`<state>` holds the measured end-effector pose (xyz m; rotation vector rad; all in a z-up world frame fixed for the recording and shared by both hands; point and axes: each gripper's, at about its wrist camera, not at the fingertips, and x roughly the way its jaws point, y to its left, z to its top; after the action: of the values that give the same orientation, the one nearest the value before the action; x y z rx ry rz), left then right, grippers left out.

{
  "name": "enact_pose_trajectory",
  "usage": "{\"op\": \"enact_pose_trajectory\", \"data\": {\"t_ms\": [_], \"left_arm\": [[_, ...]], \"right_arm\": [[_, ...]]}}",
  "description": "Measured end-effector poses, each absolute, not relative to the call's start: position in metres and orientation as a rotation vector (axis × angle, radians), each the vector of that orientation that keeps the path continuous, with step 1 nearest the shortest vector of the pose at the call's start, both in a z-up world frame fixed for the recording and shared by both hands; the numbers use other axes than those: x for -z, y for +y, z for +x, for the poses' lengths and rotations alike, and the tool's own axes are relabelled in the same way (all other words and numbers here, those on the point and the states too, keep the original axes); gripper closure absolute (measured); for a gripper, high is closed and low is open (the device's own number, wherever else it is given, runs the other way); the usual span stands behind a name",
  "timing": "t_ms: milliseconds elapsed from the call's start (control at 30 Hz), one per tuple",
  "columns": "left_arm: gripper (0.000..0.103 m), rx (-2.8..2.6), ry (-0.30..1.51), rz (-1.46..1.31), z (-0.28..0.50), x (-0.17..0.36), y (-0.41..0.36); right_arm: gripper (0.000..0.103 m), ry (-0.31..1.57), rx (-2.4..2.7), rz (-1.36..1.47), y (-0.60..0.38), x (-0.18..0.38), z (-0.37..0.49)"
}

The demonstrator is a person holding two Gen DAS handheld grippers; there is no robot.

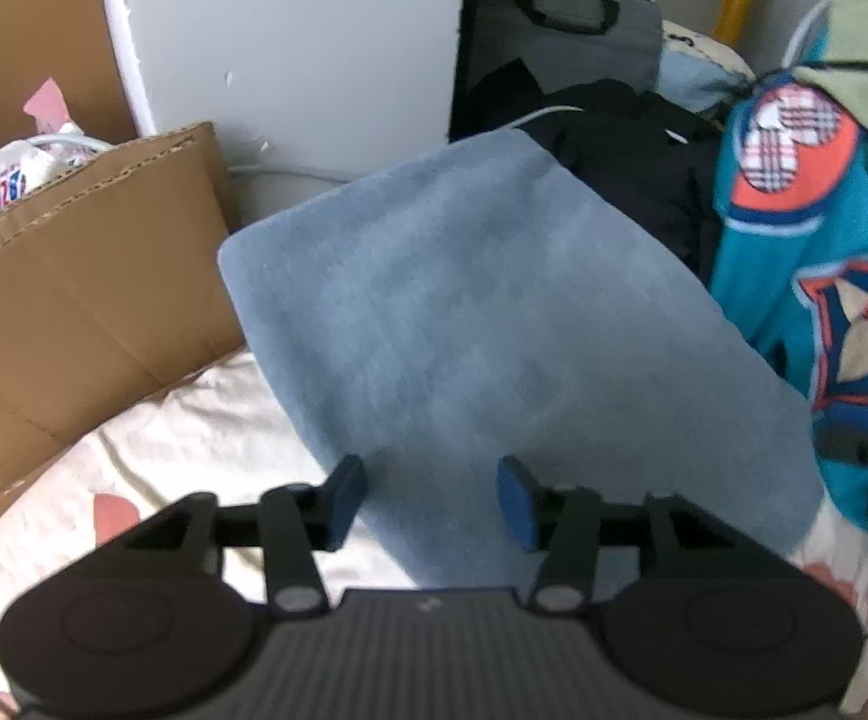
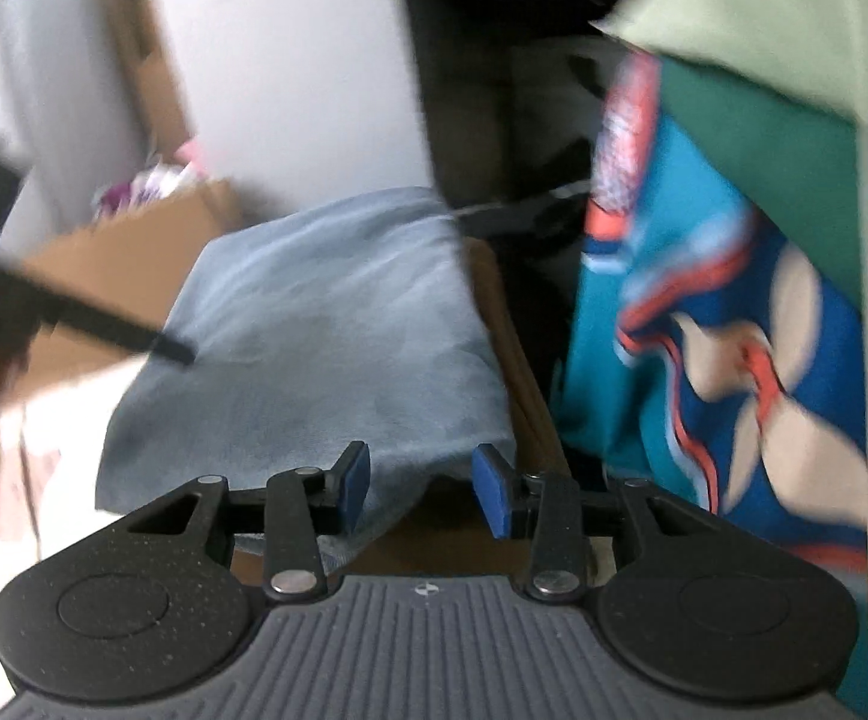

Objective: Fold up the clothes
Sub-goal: 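Lower the jeans stack onto the brown cardboard sheet and open the right gripper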

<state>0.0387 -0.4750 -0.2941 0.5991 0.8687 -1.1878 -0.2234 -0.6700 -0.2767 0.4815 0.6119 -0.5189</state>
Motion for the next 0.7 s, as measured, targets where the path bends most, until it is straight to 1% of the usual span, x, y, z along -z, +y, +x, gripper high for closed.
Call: {"op": "enact_pose_trajectory", "data": {"t_ms": [33, 133, 200, 367, 600, 667, 700], "left_arm": [[0.046, 1.183, 0.872, 0.595, 0.036, 0.295, -0.471], [0.046, 1.173, 0.897, 0.564, 0.032, 0.296, -0.46], [0.046, 1.162, 0.917, 0.535, 0.032, 0.296, -0.454], [0.046, 1.146, 0.953, 0.49, 0.028, 0.299, -0.447], [0.045, 1.165, 1.021, 0.464, 0.02, 0.31, -0.447], [0.045, 1.167, 1.05, 0.451, 0.018, 0.314, -0.443], [0.045, 1.168, 1.063, 0.446, 0.017, 0.316, -0.441]], "right_arm": [[0.053, 0.6, 0.522, 0.549, -0.676, 0.282, -0.228], [0.053, 0.51, 0.498, 0.826, -0.695, 0.301, -0.245], [0.052, 0.455, 0.49, 0.955, -0.704, 0.313, -0.251], [0.052, 0.407, 0.487, 1.077, -0.705, 0.334, -0.249], [0.052, 0.243, 0.412, 1.337, -0.702, 0.379, -0.237], [0.053, 0.217, 0.375, 1.392, -0.7, 0.389, -0.233], [0.061, 0.207, 0.356, 1.407, -0.698, 0.392, -0.231]]}}
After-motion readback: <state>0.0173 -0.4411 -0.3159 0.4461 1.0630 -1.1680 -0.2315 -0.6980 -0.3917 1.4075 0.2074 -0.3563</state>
